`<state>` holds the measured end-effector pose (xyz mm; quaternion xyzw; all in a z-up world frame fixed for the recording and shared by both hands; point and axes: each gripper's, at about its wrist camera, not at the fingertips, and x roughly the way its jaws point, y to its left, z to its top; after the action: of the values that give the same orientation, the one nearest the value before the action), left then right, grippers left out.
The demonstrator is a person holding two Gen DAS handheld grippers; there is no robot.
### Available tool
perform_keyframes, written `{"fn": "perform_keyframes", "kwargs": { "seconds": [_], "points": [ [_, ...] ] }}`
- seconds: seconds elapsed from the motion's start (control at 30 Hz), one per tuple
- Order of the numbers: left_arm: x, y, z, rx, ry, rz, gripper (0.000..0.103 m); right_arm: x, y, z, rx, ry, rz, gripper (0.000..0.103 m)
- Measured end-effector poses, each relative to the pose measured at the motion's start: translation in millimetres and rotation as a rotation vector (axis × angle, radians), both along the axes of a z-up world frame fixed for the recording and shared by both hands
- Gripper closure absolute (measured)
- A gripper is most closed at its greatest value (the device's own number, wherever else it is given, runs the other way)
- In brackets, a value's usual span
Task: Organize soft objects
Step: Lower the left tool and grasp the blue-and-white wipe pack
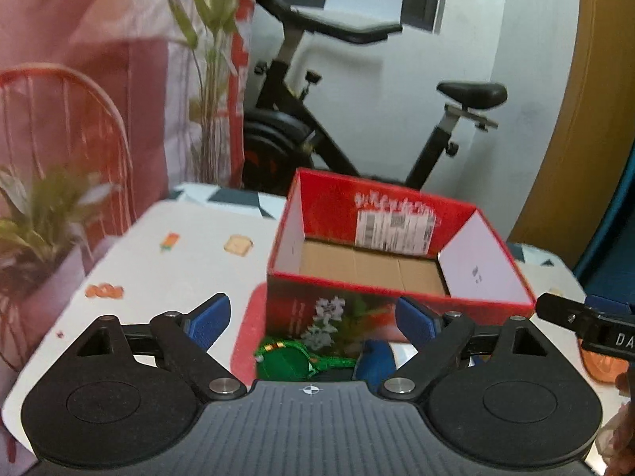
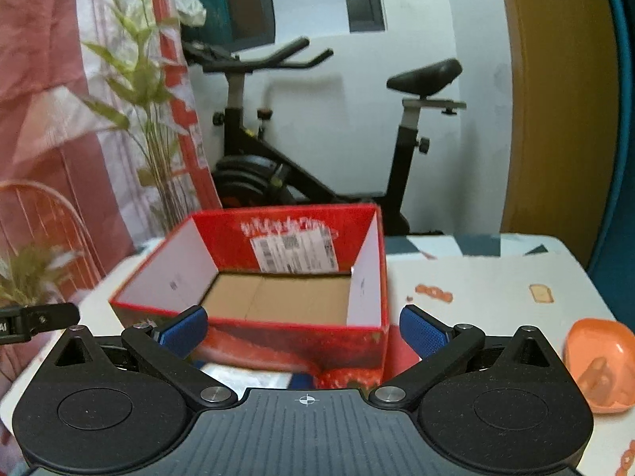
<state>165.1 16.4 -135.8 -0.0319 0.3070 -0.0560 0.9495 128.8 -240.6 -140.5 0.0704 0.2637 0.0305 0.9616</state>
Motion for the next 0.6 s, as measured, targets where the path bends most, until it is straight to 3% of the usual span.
{"fn": "perform_keyframes", "kwargs": {
  "seconds": [0.07, 0.1, 0.2, 0.3, 0.6],
  "points": [
    [6.8, -4.8, -12.8, 0.013, 0.030, -0.014, 0.017, 5.3, 1.8, -14.4, 0.001, 0.027, 0.013, 0.001],
    [9.3, -7.3, -18.1, 0.012, 0.047, -0.022, 0.024, 6.2, 1.2, -20.6, 0.005, 0.041, 0.023, 0.004],
    [19.2, -8.9, -33.4, -0.019, 0.116, -0.059, 0.041, 11.5, 2.0, -42.0, 0.026, 0.100, 0.052, 0.019],
    [29.0, -8.3, -45.9, -0.054, 0.168, -0.087, 0.049, 16.2, 2.2, -56.9, 0.039, 0.151, 0.078, 0.031],
    [57.4, -10.6, -70.0, -0.105, 0.316, -0.223, 0.049, 31.6, -10.7, -84.9, 0.135, 0.290, 0.146, 0.033]
  ]
}}
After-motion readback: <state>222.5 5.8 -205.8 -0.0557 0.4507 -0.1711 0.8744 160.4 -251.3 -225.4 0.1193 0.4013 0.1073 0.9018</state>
